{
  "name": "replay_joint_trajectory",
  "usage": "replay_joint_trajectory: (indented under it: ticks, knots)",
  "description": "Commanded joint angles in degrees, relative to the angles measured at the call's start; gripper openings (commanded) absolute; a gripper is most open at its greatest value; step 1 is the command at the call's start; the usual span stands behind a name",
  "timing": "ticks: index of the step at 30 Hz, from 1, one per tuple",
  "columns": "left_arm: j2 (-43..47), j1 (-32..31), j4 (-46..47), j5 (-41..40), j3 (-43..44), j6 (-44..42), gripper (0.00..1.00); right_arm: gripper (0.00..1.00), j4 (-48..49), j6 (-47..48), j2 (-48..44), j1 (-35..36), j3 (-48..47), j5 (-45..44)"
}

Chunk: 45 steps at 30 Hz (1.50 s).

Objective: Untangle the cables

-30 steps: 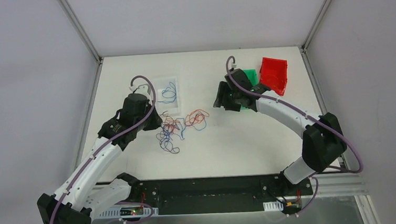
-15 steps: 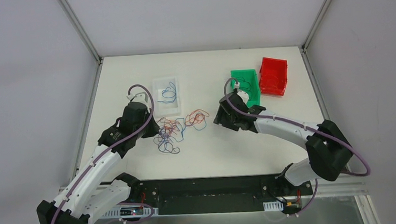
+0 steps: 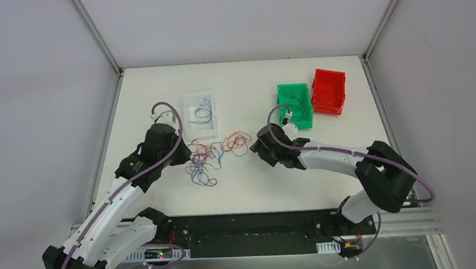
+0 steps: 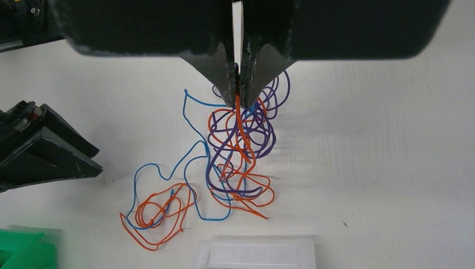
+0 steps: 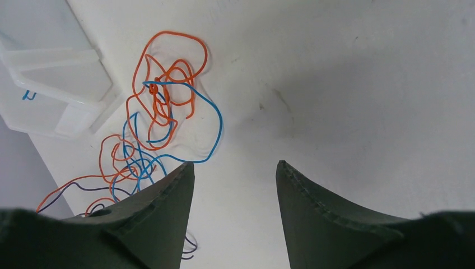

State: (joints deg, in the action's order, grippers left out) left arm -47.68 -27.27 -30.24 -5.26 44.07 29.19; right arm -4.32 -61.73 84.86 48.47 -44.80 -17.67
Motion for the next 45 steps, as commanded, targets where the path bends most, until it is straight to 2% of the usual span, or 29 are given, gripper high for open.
replay_joint_trajectory:
  ticks: [1,7,16,18,22,24,28,33,40,45]
  knots:
    - [2.1,0.3,1.7,-1.2,-1.2,0.8,0.00,0.58,3.9,-6.2,3.6,2.2,-3.3,-1.7]
    - [2.5,0.3,1.6,-1.0,-1.5,0.1,0.00,0.55,12.3,-12.4,9.0,4.0,-1.8,-0.8]
    - [2.8,0.3,1.7,-1.3,-1.6,-0.4,0.00,0.45,13.6,-15.4,15.2,4.4,-4.1,-1.1]
    - [2.9,0.2,1.6,-1.2,-1.7,-0.4,0.00,0.36,13.6,-15.8,15.7,4.4,-4.2,-1.3]
    - [2.9,0.3,1.6,-1.3,-1.7,-0.6,0.00,0.03,13.8,-14.4,15.4,4.4,-4.2,-1.9]
    - [3.0,0.3,1.6,-1.5,-1.6,-0.8,0.00,0.00,12.5,-11.2,14.1,4.1,-4.8,-2.6]
    - [4.1,0.3,1.1,-2.2,-1.3,-1.2,0.00,0.00,7.1,-5.4,7.3,3.1,-4.7,-5.6]
    - [5.2,0.2,0.9,-3.5,-1.3,-1.1,0.00,0.00,-1.8,-1.5,-9.2,0.6,1.6,-10.4]
    - [4.7,0.2,0.7,-3.2,-0.6,-1.3,0.00,0.00,-15.6,4.0,-33.7,-11.7,10.0,-12.0]
    - [4.4,0.3,0.4,-3.8,0.3,-1.6,0.00,0.00,-24.5,10.1,-43.0,-21.0,9.7,-11.2]
